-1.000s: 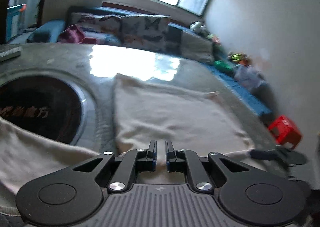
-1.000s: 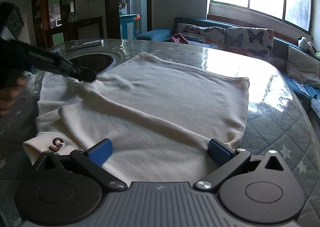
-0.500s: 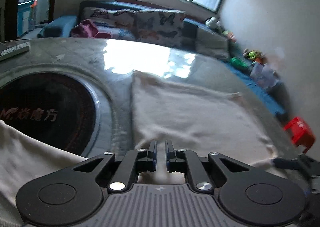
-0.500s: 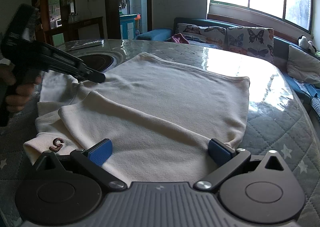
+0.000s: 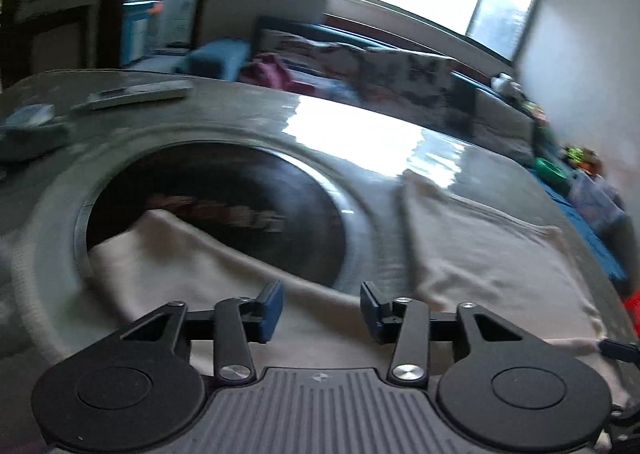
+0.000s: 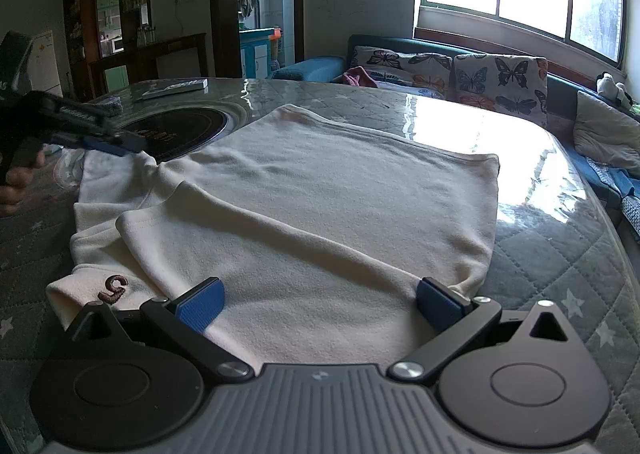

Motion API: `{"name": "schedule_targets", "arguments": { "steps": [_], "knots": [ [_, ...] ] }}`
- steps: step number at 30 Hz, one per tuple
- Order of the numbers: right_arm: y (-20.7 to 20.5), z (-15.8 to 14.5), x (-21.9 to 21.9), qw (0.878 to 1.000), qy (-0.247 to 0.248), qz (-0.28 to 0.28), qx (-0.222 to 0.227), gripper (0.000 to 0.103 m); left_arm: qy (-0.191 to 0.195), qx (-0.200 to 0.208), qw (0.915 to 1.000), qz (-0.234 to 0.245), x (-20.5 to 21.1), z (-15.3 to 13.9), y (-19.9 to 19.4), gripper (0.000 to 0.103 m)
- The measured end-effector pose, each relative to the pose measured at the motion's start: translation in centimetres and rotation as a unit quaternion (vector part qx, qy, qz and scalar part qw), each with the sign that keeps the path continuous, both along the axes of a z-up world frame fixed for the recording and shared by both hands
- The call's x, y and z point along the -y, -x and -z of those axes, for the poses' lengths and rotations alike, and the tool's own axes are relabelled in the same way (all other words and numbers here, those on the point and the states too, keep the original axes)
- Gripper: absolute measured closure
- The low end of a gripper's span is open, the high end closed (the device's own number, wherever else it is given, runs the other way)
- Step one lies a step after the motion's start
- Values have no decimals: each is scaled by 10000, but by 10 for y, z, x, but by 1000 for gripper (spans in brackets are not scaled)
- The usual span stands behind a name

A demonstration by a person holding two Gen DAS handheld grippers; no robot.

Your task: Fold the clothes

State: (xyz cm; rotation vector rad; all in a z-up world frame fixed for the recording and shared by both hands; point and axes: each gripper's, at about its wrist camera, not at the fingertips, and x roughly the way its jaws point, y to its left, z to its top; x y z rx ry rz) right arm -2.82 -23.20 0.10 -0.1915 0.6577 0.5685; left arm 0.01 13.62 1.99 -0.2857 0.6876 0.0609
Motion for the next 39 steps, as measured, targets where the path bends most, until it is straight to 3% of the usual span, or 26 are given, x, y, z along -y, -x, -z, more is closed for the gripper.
{"name": "schedule_targets", "arguments": {
  "steps": [3,10,15,27,32,39],
  "knots": [
    [0,0,0,10000,4,-1,0,0,-99,-36,9995,-287,-12,1,7,46],
    [0,1,0,10000,5,-2,-1,0,-330,-70,9964,-781,-30,1,12,43],
    [0,1,0,10000,7,-1,1,0,-453,-56,9925,-1138,-44,2,13,42],
    [0,0,0,10000,12,1,3,0,-386,-105,9881,-1483,-67,11,12,42],
    [-1,0,0,10000,18,2,7,0,-298,-78,9875,-1544,-74,13,9,48],
    [-1,0,0,10000,19,1,8,0,-297,-56,9849,-1707,-78,13,8,72]
  ]
}}
